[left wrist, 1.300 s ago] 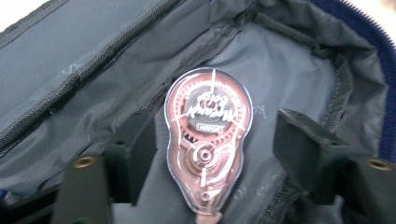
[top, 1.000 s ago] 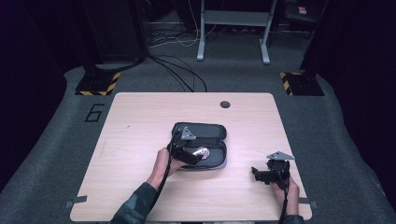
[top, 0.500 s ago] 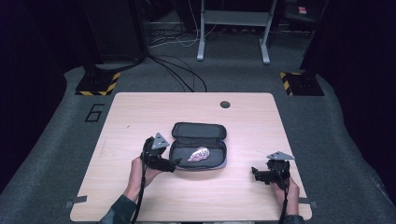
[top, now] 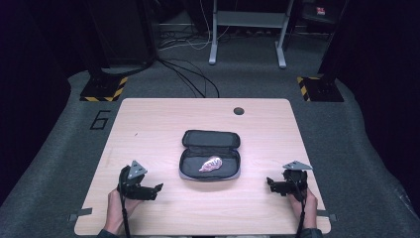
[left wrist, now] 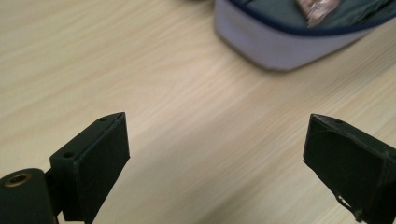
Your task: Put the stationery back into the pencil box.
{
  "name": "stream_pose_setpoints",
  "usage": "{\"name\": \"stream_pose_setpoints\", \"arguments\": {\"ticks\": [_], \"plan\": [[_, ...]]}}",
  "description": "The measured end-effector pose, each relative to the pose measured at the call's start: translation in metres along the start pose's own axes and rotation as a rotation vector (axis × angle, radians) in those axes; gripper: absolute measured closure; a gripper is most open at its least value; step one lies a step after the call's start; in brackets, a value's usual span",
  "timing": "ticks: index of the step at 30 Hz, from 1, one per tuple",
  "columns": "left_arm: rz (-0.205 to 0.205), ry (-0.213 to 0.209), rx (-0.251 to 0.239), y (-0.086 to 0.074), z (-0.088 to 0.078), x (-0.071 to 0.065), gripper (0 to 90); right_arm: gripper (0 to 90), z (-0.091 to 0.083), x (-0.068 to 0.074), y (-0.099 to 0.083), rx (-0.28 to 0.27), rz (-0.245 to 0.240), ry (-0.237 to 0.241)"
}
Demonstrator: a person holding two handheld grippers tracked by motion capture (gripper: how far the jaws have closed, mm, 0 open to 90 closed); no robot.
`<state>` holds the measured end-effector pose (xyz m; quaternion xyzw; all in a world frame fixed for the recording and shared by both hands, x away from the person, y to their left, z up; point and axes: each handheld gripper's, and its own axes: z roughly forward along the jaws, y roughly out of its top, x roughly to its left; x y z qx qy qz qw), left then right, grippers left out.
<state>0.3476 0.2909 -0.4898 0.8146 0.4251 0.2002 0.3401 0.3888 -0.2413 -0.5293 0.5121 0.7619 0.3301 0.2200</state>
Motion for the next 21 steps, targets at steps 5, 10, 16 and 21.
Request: {"name": "stream_pose_setpoints", "arguments": {"ticks": [5,10,16,21], "plan": [[-0.045,0.027,0.029,-0.024,-0.001,0.009,5.9,3.0,0.000,0.000,0.000,-0.001,0.000,0.000],[-0.110,0.062,0.037,-0.044,0.001,0.018,4.5,3.0,0.000,0.000,0.000,0.001,-0.001,0.001],[-0.144,0.105,-0.003,-0.056,0.004,0.025,2.6,2.9,0.000,0.000,0.000,0.001,-0.001,0.001],[-0.136,0.092,0.010,-0.055,0.004,0.026,1.0,2.9,0.000,0.000,0.000,0.001,-0.001,0.001]]}}
